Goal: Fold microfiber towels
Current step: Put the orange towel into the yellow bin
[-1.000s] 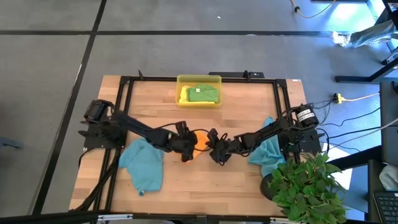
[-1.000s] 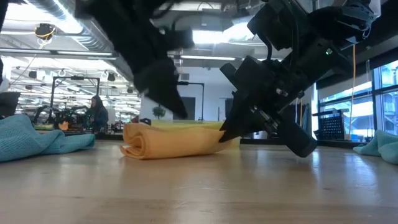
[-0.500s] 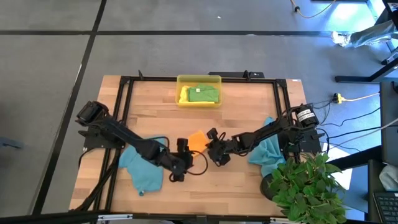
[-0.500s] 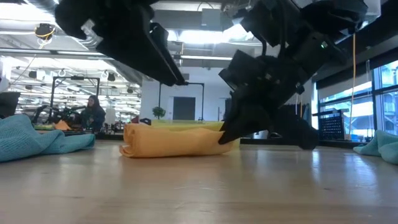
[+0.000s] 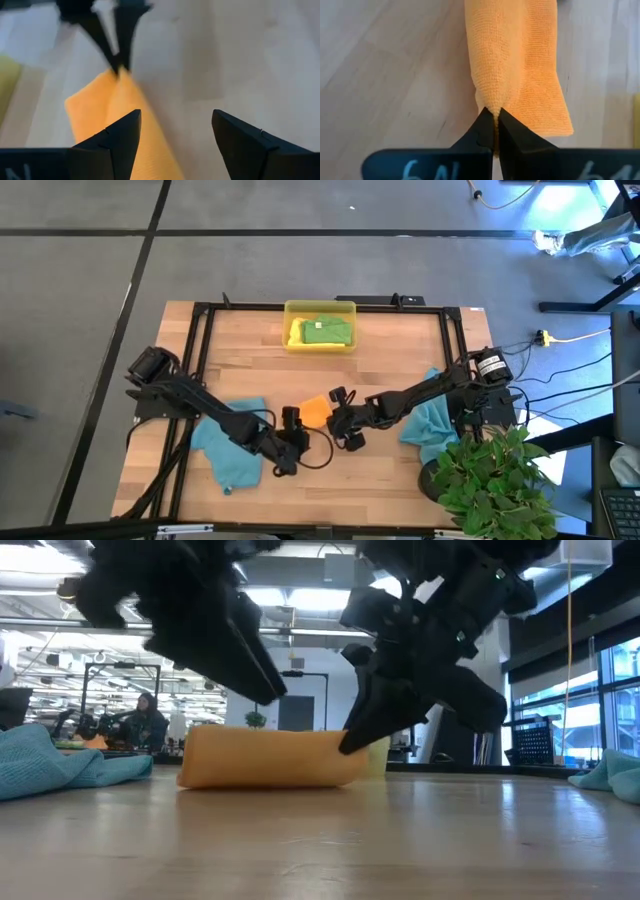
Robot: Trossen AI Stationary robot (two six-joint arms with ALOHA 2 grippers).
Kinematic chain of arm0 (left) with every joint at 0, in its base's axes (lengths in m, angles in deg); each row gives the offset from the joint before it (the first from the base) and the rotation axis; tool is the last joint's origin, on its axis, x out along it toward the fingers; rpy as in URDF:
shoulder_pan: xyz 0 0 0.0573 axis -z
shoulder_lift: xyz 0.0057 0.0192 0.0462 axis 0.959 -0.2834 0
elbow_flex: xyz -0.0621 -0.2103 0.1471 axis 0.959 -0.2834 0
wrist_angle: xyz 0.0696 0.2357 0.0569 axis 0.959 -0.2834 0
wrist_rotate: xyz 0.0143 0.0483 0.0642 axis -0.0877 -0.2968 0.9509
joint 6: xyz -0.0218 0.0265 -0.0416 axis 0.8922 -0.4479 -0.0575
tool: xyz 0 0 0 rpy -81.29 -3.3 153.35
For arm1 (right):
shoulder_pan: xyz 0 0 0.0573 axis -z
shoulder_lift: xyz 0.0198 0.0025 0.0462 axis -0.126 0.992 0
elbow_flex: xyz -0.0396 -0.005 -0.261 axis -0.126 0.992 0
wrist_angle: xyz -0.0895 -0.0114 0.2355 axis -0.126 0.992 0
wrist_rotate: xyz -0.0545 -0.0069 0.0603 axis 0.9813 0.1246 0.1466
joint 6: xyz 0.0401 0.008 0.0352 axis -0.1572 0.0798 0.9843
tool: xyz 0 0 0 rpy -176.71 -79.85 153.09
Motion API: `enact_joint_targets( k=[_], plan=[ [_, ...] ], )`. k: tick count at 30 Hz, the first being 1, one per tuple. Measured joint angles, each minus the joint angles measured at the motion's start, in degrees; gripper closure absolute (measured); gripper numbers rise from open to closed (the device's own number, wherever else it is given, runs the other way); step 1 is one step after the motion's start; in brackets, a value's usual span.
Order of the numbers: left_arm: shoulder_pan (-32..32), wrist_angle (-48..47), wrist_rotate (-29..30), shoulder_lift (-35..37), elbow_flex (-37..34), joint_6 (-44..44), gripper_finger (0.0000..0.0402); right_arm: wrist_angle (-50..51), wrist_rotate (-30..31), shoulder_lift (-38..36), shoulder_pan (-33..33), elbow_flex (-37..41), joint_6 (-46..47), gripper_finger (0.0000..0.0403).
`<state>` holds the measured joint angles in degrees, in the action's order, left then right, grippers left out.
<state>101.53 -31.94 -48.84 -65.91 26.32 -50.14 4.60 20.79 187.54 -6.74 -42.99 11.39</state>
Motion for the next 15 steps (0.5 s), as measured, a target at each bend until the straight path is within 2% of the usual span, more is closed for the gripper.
enact_joint_targets(
  k=[15],
  plan=[
    [-1.67, -5.64, 1.09, -2.61, 0.00, 6.06, 0.0165, 1.92, -1.70, 0.00, 1.08, -1.06, 3.68, 0.0397]
  ],
)
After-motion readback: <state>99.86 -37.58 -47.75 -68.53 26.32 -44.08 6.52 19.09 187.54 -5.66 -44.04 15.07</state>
